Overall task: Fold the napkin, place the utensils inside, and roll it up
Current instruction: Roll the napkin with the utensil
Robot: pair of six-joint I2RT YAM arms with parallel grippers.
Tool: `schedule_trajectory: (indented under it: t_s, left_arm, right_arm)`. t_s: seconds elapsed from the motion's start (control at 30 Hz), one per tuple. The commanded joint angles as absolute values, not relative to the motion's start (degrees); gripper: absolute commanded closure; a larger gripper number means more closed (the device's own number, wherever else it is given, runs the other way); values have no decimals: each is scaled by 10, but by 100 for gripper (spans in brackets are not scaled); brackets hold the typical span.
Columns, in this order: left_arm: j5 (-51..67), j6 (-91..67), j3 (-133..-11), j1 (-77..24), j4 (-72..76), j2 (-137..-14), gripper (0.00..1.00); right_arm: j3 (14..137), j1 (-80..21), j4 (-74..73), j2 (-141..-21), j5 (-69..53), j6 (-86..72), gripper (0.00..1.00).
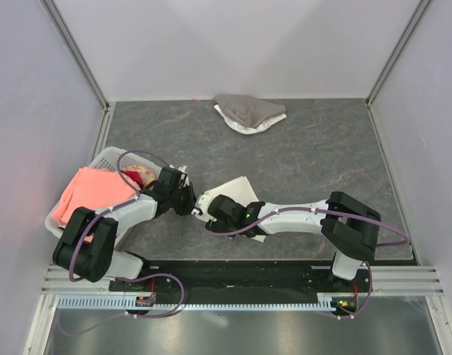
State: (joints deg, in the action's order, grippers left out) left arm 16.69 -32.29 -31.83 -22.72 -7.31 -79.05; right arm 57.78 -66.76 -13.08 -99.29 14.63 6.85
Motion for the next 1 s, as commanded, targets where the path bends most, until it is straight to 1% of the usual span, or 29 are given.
schedule_trajectory:
  t_s: [0.0, 0.13, 0.17, 0.27, 0.4, 0.57, 0.77, 0.97]
  left_arm:
    - [156, -303, -331, -225, -101, -814, 98]
    - [153, -301, -331, -226, -98, -808, 98]
    - [148, -300, -332, -225, -98, -806, 98]
    - [147, -294, -336, -225, -100, -807, 98]
    - [150, -295, -338, -225, -101, -809, 98]
    - [148, -297, -335, -225, -100, -802, 98]
    - [147, -297, -330, -225, -100, -797, 98]
    - [147, -296, -329, -225, -100, -799, 98]
  right_arm:
    - [606, -656, -189, -962, 179, 16, 29]
    - [585, -646, -229, -868, 164, -51, 26]
    - [571, -641, -235, -854, 159, -61, 24]
    - [549, -607, -257, -823, 117, -85, 23]
    - [531, -556, -281, -811, 55, -92, 23]
    - [518, -545, -294, -816, -13, -96, 23]
    - [506, -544, -300, -830, -43, -100, 23]
    - [506, -541, -301, -847, -46, -93, 24]
